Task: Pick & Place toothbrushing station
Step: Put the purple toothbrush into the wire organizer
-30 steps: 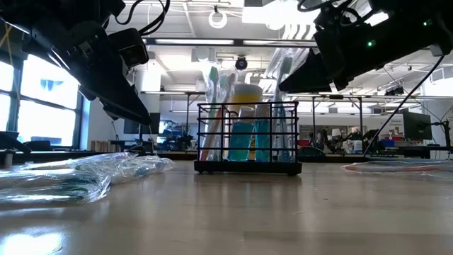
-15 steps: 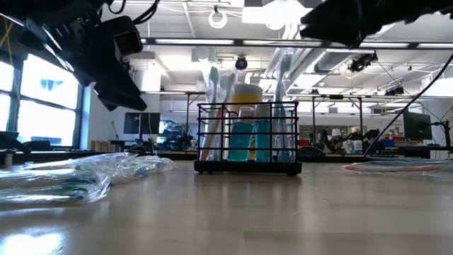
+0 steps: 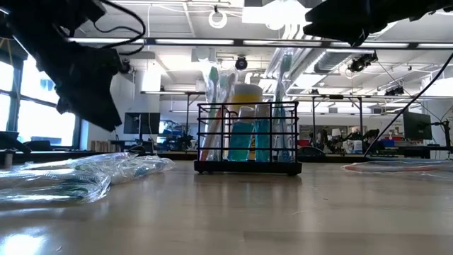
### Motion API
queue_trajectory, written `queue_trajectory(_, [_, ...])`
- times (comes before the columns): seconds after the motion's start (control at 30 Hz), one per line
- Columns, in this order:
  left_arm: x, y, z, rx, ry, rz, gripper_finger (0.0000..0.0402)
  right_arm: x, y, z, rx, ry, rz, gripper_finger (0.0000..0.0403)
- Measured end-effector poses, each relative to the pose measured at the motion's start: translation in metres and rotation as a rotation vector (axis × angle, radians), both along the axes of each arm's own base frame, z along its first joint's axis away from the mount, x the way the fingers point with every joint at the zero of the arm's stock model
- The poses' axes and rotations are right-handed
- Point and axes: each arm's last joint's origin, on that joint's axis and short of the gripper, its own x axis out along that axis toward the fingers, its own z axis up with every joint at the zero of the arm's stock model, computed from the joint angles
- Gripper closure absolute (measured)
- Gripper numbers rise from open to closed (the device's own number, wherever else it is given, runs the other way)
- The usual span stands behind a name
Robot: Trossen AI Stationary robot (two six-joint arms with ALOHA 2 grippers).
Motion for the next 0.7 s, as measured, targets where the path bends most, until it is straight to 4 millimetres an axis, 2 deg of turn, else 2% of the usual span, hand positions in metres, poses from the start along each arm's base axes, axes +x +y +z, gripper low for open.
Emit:
queue_trajectory(0.27, [0.005, 0.01, -0.017, -0.033, 0.095, 0.136, 0.024, 0.002, -0.007, -0.002, 0.001, 0.015, -0.032, 0.0202])
queue_trajectory(0.37, [0.008, 0.015, -0.024, -0.098, 0.132, 0.178, 0.024, 0.003, -0.007, -0.002, 0.001, 0.019, -0.026, 0.0202])
queue_trajectory(0.7, [0.018, 0.023, -0.044, -0.121, 0.239, 0.155, 0.024, 0.003, -0.006, -0.005, 0.015, 0.037, -0.008, 0.0202])
